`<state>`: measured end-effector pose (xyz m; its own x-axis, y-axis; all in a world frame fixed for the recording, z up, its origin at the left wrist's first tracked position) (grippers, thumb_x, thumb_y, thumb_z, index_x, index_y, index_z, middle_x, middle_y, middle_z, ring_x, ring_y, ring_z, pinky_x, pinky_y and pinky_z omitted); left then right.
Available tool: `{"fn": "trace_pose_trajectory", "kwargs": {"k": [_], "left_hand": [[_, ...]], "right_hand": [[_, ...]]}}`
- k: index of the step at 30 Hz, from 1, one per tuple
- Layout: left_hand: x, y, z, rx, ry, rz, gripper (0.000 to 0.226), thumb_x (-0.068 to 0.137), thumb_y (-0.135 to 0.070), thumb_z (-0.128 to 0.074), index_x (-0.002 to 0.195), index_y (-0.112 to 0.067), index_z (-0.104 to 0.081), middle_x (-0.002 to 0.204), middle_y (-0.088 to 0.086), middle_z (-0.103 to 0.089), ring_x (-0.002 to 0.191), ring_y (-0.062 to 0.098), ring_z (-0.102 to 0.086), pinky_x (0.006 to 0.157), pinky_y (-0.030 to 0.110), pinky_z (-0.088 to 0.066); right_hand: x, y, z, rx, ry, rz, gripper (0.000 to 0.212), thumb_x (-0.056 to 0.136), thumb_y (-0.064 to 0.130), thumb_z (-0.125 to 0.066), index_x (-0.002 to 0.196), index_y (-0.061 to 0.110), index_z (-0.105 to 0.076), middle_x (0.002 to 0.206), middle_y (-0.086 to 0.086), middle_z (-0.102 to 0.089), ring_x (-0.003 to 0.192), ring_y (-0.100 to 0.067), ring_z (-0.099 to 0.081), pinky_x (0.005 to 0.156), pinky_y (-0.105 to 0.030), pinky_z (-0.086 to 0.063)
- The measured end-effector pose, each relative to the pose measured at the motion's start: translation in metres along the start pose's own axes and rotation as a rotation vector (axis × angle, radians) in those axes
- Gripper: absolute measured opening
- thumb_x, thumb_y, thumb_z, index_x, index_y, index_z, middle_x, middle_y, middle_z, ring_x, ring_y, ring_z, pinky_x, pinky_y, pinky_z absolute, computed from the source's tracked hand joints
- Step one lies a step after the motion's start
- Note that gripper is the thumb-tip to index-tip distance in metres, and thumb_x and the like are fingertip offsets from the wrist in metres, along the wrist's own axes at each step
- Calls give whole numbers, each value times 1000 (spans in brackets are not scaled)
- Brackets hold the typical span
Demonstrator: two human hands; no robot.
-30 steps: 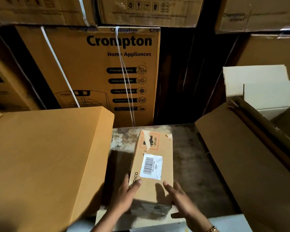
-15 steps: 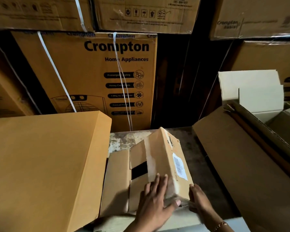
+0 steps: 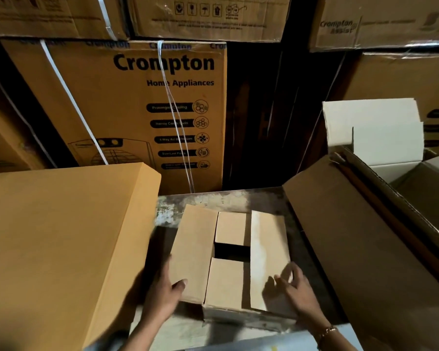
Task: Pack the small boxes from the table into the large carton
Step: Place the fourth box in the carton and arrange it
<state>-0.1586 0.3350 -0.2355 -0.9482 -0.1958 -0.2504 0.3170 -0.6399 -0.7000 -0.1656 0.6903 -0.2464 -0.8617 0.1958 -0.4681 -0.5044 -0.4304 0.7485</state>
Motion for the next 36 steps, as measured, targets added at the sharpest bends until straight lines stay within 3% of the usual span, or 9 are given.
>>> {"fn": "trace_pose_trajectory", "kwargs": {"k": [4, 8, 13, 19, 23, 25, 29, 32, 36], "left_hand": [[-11, -1, 10, -203, -195, -1, 70, 87, -4, -71, 149, -20, -42, 153, 5, -44, 142, 26, -39, 115, 37, -29], [-32, 8, 16, -189, -306, 4, 69, 89, -7, -71, 149, -25, -43, 153, -1, -45, 140, 24, -42, 113, 38, -32], [-50, 31, 25, -87, -350, 55, 69, 91, -17, -69, 152, -30, -38, 155, 5, -42, 139, 31, -42, 109, 45, -36], [-46, 11, 13, 649, -285, -114, 70, 57, -24, -84, 125, -20, -67, 141, 14, -55, 128, 38, -49, 96, 54, -34], [-33, -24, -21, 801, -86, -258, 60, 67, -52, -63, 120, -25, -71, 141, 7, -58, 135, 30, -49, 103, 53, -28], [-26, -31, -31, 806, 11, -237, 61, 75, -55, -49, 128, -29, -67, 147, 3, -53, 143, 26, -36, 108, 54, -22], [-15, -21, -47, 647, 165, -164, 68, 91, -49, -34, 157, -34, -21, 167, -11, 0, 150, 24, 22, 119, 57, 8], [-15, -13, -54, 636, 186, -149, 69, 92, -54, -24, 158, -34, -16, 166, -14, -2, 148, 24, 28, 119, 58, 7], [-16, -14, -54, 620, 163, -156, 92, 71, -60, -1, 159, -33, -9, 166, -13, 1, 148, 24, 29, 121, 56, 8]], "right_hand": [[-2, 42, -15, -507, -21, 232, 114, 71, 95, -37, 160, 31, -7, 169, 3, 1, 151, -32, -19, 112, -55, -36], [1, 55, -41, -763, 66, 274, 120, 73, 81, -57, 160, 27, 5, 168, -1, 13, 153, -38, -4, 113, -60, -33], [2, 71, -42, -683, 82, 348, 103, 80, 72, -52, 160, 30, -3, 170, -1, -2, 152, -35, -17, 113, -57, -34], [-19, 79, -70, -885, 186, 465, 118, 73, 73, -64, 160, 25, 0, 169, 0, 5, 152, -36, -11, 111, -58, -34], [-24, 84, -52, -772, 92, 464, 88, 85, 44, -59, 158, 29, -14, 165, 1, -22, 134, -28, -48, 99, -43, -50], [-26, 89, -31, -691, 45, 491, 79, 87, 47, -54, 158, 33, -20, 158, 4, -36, 125, -24, -56, 96, -40, -49], [-44, 96, -53, -935, 223, 812, 67, 92, 55, -43, 154, 33, -30, 164, 9, -24, 150, -23, -21, 118, -43, -25], [-44, 93, -94, -1174, 347, 933, 66, 97, 61, -28, 149, 24, -45, 165, 0, -25, 154, -31, -8, 122, -53, -6], [-39, 118, -73, -1250, 211, 922, 61, 94, 57, -24, 126, 25, -65, 153, -1, -47, 152, -33, -17, 120, -59, -6]]}}
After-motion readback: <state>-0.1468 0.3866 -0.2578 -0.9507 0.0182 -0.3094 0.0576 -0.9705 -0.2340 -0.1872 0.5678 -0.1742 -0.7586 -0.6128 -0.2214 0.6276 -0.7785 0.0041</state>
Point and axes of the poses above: each hand's wrist, its own x-axis towards the middle knuckle, its own z-axis out of the back of the hand, y = z × x, the point moved 5 cm from there along x, towards the middle knuckle
